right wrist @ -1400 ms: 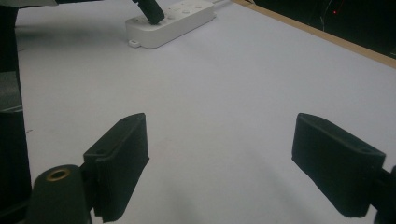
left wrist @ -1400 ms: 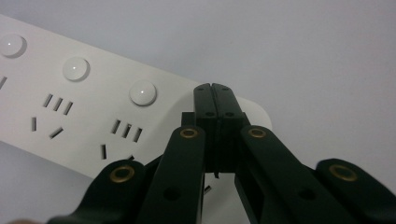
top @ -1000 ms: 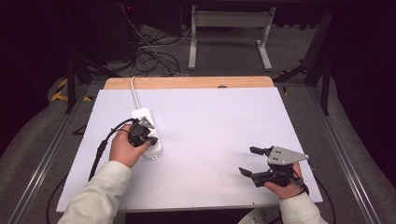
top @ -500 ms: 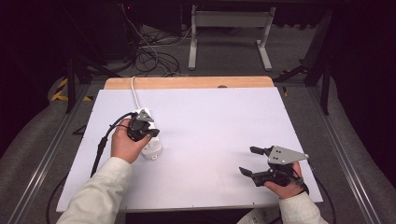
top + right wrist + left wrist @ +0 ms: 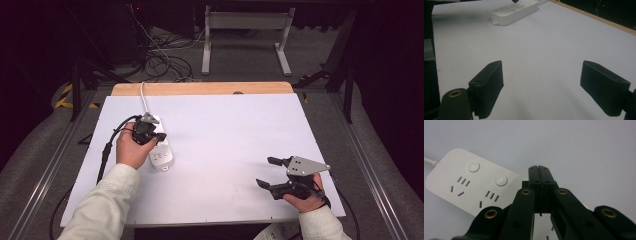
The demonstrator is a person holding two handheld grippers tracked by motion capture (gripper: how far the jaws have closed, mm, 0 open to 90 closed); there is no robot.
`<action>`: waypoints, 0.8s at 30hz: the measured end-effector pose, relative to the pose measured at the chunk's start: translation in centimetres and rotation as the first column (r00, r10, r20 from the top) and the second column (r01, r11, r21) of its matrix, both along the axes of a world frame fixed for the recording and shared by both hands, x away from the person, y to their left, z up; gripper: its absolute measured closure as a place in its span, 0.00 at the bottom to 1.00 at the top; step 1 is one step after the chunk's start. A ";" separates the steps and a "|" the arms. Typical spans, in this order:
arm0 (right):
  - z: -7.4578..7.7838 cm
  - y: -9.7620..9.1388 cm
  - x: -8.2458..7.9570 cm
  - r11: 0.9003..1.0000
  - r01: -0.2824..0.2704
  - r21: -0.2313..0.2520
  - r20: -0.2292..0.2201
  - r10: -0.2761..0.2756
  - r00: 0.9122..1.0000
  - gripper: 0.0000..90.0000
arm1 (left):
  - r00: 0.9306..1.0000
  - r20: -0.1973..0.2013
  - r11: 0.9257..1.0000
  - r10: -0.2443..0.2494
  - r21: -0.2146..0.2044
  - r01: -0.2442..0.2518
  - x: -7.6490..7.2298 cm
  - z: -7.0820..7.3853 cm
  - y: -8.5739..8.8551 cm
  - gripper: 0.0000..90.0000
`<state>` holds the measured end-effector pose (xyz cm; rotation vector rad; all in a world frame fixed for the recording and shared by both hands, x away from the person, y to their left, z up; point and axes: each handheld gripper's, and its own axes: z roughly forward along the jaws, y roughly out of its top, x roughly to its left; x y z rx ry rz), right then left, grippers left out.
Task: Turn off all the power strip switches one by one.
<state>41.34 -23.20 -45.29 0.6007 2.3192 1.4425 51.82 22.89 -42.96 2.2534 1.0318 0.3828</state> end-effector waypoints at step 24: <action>0.0 0.0 0.0 1.000 -0.006 -0.005 0.002 0.006 1.000 0.21 | 0.999 -0.049 0.999 0.008 0.031 -0.007 0.7 -1.4 -0.1 1.00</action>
